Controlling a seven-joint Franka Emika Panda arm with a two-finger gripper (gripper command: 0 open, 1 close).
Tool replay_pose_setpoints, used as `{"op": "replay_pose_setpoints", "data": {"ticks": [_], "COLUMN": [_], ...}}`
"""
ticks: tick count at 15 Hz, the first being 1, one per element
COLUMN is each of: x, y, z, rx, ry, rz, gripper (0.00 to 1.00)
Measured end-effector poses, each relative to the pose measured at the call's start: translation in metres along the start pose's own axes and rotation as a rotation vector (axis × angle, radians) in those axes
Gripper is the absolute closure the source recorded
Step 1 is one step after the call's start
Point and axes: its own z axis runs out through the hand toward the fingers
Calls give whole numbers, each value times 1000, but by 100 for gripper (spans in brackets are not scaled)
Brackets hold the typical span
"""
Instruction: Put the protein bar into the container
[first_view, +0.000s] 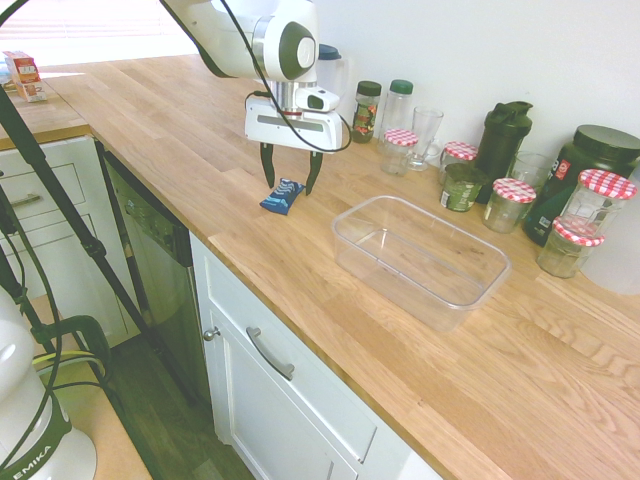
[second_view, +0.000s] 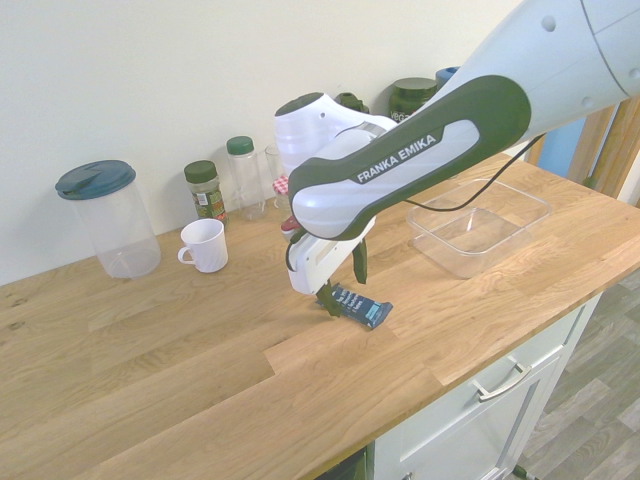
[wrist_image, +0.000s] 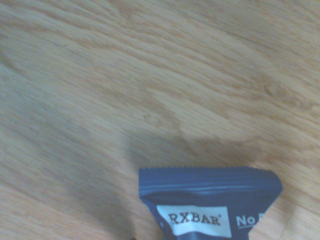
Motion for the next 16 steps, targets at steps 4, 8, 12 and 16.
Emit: {"op": "replay_pose_setpoints", "data": {"ticks": [4, 8, 12, 16], "x": [8, 12, 17, 18], "y": [-2, -1, 0, 1], "z": [2, 7, 7, 7], "rx": [-2, 19, 14, 14], "ry": [-1, -94, -118, -120], "rz": [4, -33, -54, -65], "gripper": [0, 0, 100, 100]}}
